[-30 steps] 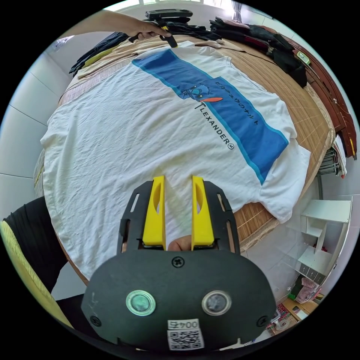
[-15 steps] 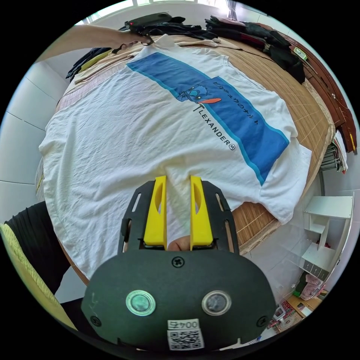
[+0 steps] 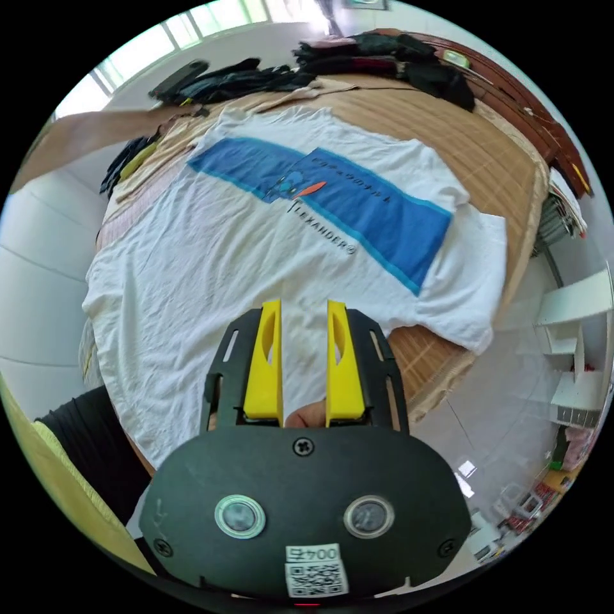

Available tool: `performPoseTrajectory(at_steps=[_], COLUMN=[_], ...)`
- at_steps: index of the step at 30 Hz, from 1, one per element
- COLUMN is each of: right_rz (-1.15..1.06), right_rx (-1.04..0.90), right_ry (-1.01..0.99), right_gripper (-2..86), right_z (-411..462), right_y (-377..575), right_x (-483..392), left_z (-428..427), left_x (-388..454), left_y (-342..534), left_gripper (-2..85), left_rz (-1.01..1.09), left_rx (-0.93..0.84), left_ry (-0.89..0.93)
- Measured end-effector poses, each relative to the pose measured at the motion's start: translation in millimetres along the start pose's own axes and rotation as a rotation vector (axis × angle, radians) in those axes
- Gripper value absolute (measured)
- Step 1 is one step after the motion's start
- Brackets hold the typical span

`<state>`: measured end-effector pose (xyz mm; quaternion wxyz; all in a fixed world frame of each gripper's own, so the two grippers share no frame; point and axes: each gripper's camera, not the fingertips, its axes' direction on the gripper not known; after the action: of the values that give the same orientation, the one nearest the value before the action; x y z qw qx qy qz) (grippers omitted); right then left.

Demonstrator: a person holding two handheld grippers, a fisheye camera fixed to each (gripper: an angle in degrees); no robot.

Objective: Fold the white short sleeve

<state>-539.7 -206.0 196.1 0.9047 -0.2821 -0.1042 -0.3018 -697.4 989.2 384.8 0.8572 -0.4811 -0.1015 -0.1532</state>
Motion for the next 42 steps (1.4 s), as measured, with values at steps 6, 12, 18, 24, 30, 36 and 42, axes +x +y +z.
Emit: performPoseTrajectory(at_steps=[6,12,18,24,30,36,42], right_rz=[0.506,0.641,0.568,0.515,0.669,0.876,1.077], right_rx=[0.101,0.118,0.102,0.018,-0.004,0.114,0.287], right_ry=[0.004,-0.065,-0.058,-0.031,0.07,-0.179,-0.613], right_gripper=[9.2,10.1,7.8,1.2,5.2,8.9,10.0], right_z=[-13,17,61,98,117,139,197], right_y=[35,44,-4,-16,36,119,198], right_x=[133,211,231,236,257,292,318], left_z=[-68,-111,-85,-55,-29,10,46], left_x=[85,182,206,210,229,222,227], left_y=[101,192,225,236,266,282,303], left_gripper=[9.0,8.3,7.3,3.9,1.3,0.6,0.5], left_rz=[0.255,0.485,0.559,0.597,0.604,0.538,0.534], left_rx=[0.111,0.12,0.067,0.006,0.027,-0.003,-0.017], left_ry=[0.221,0.355,0.391,0.396,0.3,0.374,0.396])
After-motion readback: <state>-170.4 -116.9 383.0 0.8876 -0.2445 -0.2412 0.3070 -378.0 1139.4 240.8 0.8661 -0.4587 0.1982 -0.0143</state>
